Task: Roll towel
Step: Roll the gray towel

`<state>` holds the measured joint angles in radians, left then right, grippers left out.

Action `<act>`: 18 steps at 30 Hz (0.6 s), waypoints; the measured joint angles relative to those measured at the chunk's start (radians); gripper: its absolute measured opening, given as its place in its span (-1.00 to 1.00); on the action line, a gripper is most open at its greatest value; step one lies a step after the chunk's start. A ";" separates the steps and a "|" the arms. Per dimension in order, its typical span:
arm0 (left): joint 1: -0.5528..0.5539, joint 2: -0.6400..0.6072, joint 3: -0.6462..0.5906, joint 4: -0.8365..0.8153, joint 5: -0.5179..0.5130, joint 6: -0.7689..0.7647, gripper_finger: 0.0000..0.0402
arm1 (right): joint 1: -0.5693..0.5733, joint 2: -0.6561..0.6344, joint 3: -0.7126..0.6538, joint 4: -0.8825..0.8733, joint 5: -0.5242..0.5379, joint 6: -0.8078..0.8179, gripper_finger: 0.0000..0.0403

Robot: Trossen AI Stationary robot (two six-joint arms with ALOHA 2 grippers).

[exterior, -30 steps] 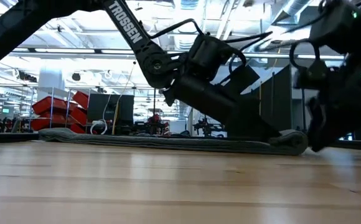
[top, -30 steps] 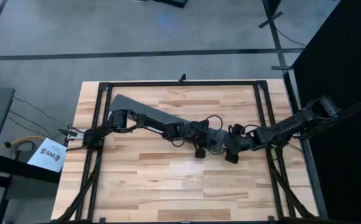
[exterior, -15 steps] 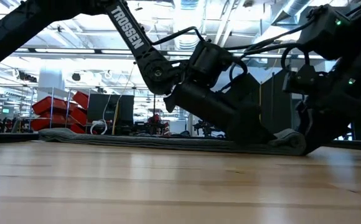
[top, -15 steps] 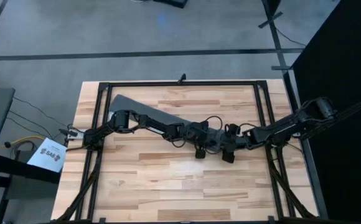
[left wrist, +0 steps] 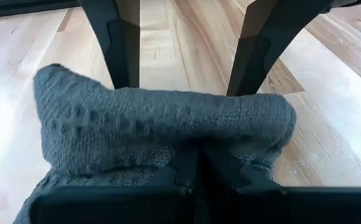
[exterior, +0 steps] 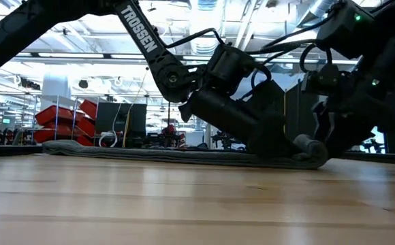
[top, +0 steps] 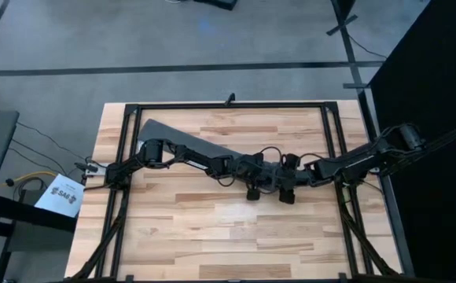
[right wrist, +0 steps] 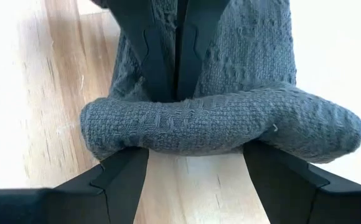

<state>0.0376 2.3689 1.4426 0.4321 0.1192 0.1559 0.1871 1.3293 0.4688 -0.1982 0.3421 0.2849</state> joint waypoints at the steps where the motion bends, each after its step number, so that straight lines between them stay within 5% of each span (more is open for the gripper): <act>1: 0.000 -0.004 0.001 -0.007 0.000 0.000 -0.97 | 0.000 0.000 0.002 0.000 0.000 -0.003 0.27; 18: 0.021 -0.056 0.004 -0.098 0.009 0.009 -0.97 | 0.000 -0.003 0.018 -0.018 0.006 0.001 0.27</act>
<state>0.0581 2.3131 1.4464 0.3337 0.1280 0.1649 0.1875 1.3266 0.4870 -0.2164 0.3484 0.2863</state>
